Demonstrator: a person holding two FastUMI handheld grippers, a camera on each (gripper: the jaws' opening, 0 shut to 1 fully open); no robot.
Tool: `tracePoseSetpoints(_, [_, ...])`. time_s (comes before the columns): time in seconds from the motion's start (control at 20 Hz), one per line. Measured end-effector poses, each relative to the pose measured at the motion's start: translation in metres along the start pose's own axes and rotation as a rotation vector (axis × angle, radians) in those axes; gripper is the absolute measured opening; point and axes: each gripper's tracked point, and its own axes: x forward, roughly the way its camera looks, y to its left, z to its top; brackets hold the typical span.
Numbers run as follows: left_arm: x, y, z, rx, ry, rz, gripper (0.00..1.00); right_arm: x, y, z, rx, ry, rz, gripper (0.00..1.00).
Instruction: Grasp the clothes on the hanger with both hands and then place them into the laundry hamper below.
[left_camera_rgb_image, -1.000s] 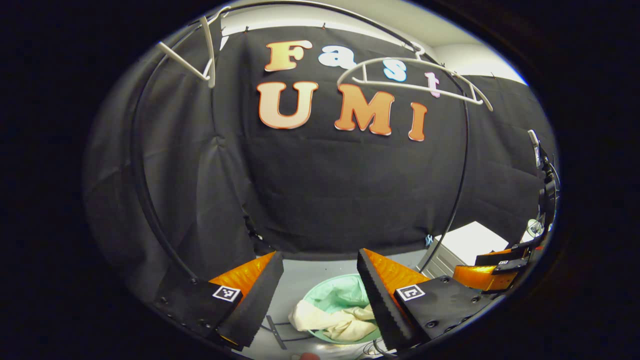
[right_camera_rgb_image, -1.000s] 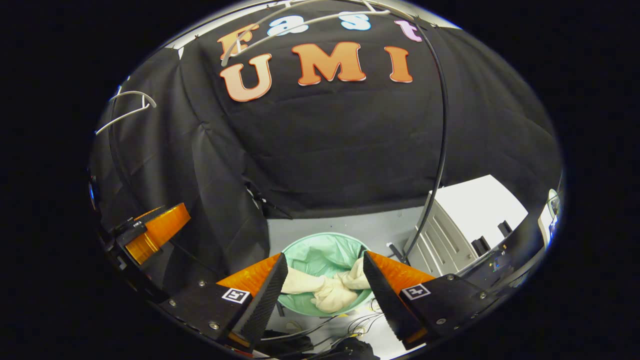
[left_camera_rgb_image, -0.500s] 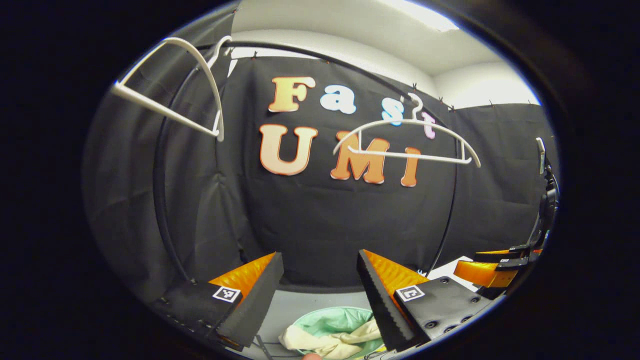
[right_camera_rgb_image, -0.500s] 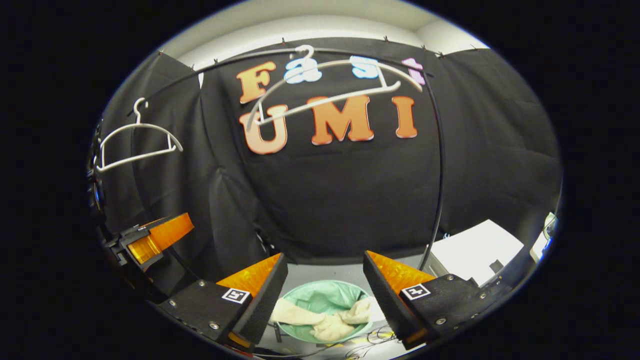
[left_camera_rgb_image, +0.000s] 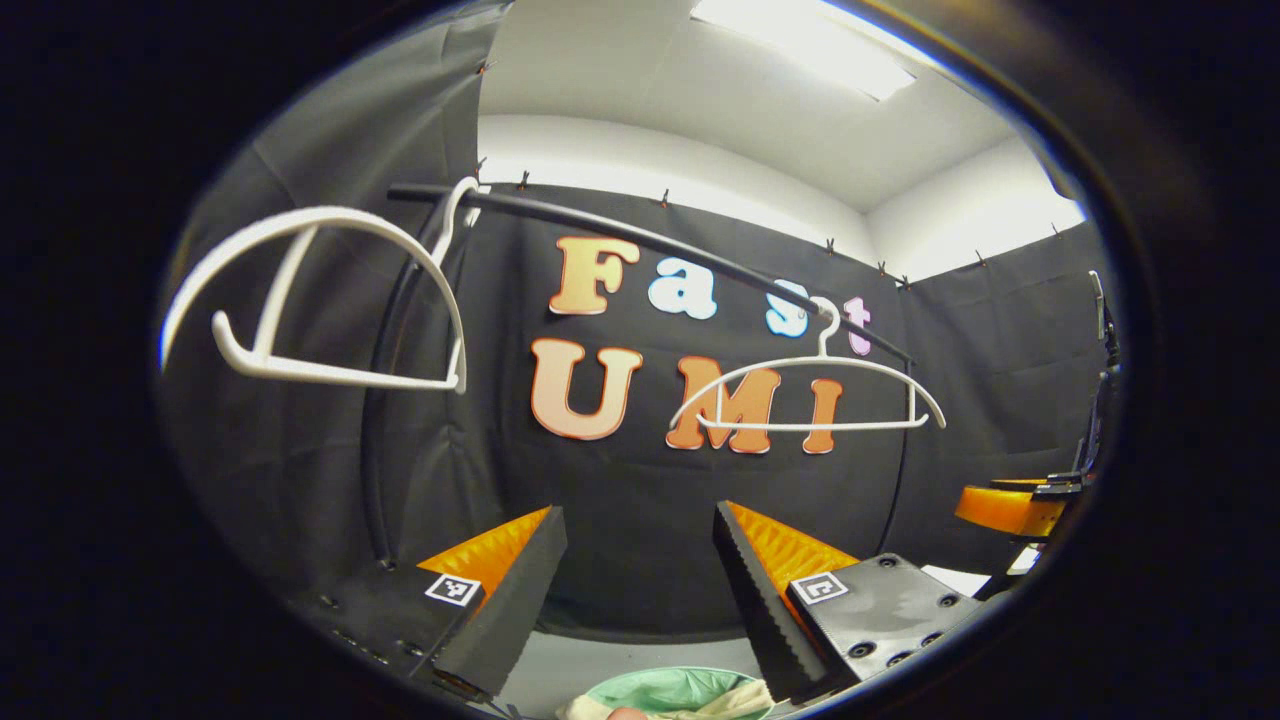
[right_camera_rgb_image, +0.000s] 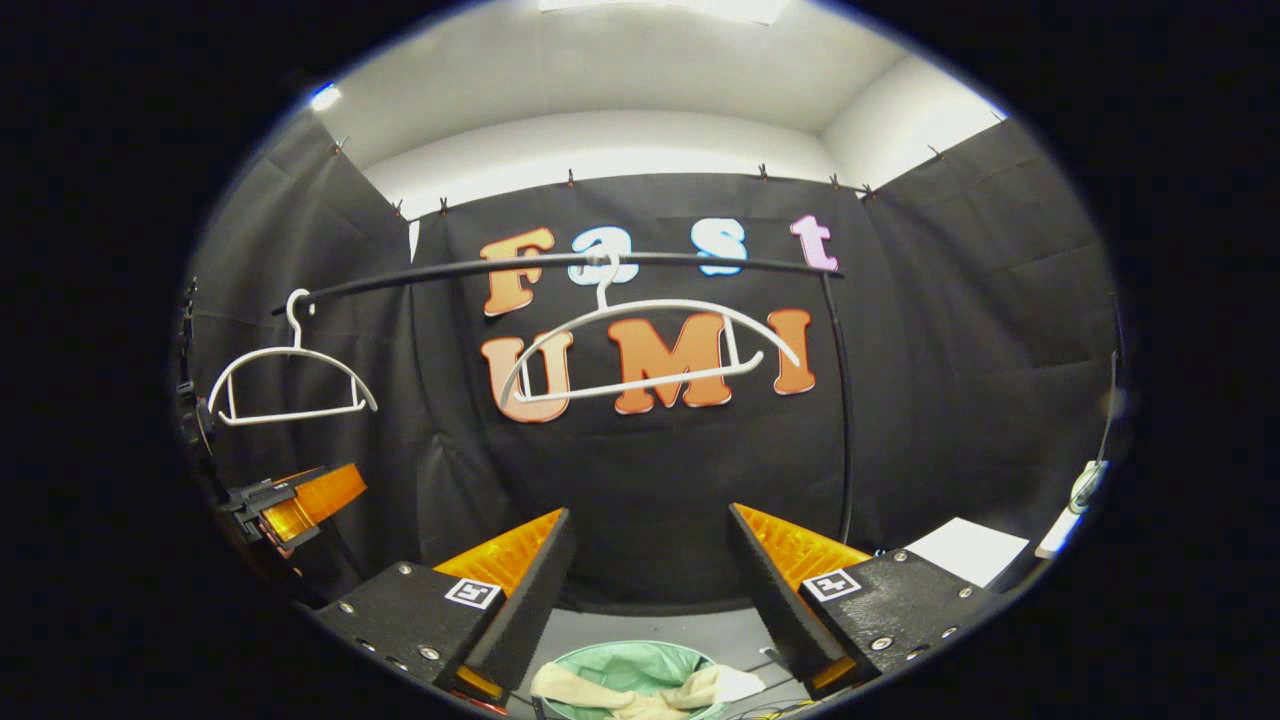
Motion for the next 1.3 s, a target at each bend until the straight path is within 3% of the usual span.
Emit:
tracePoseSetpoints(0.15, [-0.005,0.008,0.019,0.006,-0.062,0.037,0.94,-0.011,-0.014,0.016,0.006,-0.06,-0.039,0.9])
tracePoseSetpoints(0.25, [-0.008,0.009,0.027,0.007,-0.097,0.043,0.97,-0.018,-0.021,0.021,0.012,-0.098,-0.064,0.94])
tracePoseSetpoints(0.3, [-0.007,0.007,0.026,0.013,-0.097,0.039,0.94,-0.018,-0.023,0.022,0.017,-0.103,-0.066,0.94])
tracePoseSetpoints(0.4, [-0.005,0.005,0.023,0.022,-0.091,0.035,1.0,-0.018,-0.024,0.026,0.03,-0.12,-0.064,0.94])
tracePoseSetpoints(0.5, [-0.003,0.001,0.021,0.017,-0.084,0.025,0.97,-0.015,-0.024,0.032,0.036,-0.142,-0.06,0.94])
tracePoseSetpoints(0.55, [-0.003,0.0,0.02,0.012,-0.08,0.023,1.0,-0.015,-0.025,0.033,0.033,-0.148,-0.06,0.94])
tracePoseSetpoints(1.1, [0.008,-0.002,0.008,0.0,-0.063,0.019,0.97,-0.01,-0.028,0.026,0.023,-0.14,-0.052,0.94])
tracePoseSetpoints(1.15, [0.008,-0.003,0.008,0.001,-0.063,0.016,0.97,-0.009,-0.029,0.027,0.024,-0.14,-0.053,0.9])
tracePoseSetpoints(1.2, [0.008,-0.004,0.007,0.002,-0.062,0.014,0.97,-0.009,-0.029,0.025,0.027,-0.139,-0.053,0.94])
tracePoseSetpoints(1.25, [0.009,-0.004,0.007,0.003,-0.061,0.01,0.94,-0.008,-0.028,0.024,0.03,-0.136,-0.053,0.86])
tracePoseSetpoints(1.3, [0.009,-0.004,0.008,0.005,-0.061,0.009,0.97,-0.007,-0.029,0.022,0.034,-0.134,-0.053,0.86])
